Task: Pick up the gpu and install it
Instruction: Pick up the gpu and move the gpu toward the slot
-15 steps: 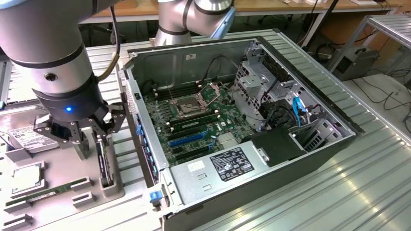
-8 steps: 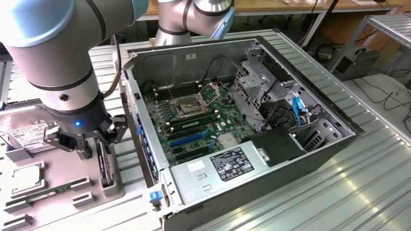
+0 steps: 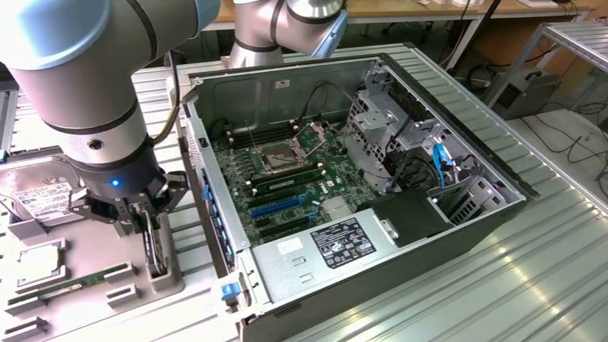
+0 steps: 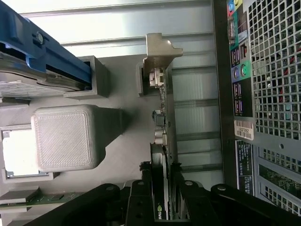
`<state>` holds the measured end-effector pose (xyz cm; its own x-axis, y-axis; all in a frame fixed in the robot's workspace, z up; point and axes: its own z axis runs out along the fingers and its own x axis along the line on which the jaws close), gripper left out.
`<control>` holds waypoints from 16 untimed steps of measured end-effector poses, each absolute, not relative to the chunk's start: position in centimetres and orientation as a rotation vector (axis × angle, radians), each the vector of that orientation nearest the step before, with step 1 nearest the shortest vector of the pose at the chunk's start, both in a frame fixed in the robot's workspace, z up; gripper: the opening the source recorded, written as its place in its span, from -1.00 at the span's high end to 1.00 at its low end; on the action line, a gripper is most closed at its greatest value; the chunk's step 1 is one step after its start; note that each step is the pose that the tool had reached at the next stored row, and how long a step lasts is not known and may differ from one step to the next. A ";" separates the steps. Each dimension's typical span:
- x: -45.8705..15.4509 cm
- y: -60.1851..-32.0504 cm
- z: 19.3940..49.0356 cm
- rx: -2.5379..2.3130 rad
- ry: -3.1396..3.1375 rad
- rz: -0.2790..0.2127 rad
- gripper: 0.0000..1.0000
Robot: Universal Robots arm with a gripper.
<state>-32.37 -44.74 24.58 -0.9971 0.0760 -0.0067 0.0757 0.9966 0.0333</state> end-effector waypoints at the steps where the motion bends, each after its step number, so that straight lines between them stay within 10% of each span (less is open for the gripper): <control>1: -32.4 -44.7 24.6 0.119 3.131 0.052 0.45; 16: -32.4 -44.7 24.6 0.017 3.134 0.052 0.47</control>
<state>-32.38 -44.74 24.58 -0.9999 0.0109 -0.0067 0.0107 0.9994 0.0334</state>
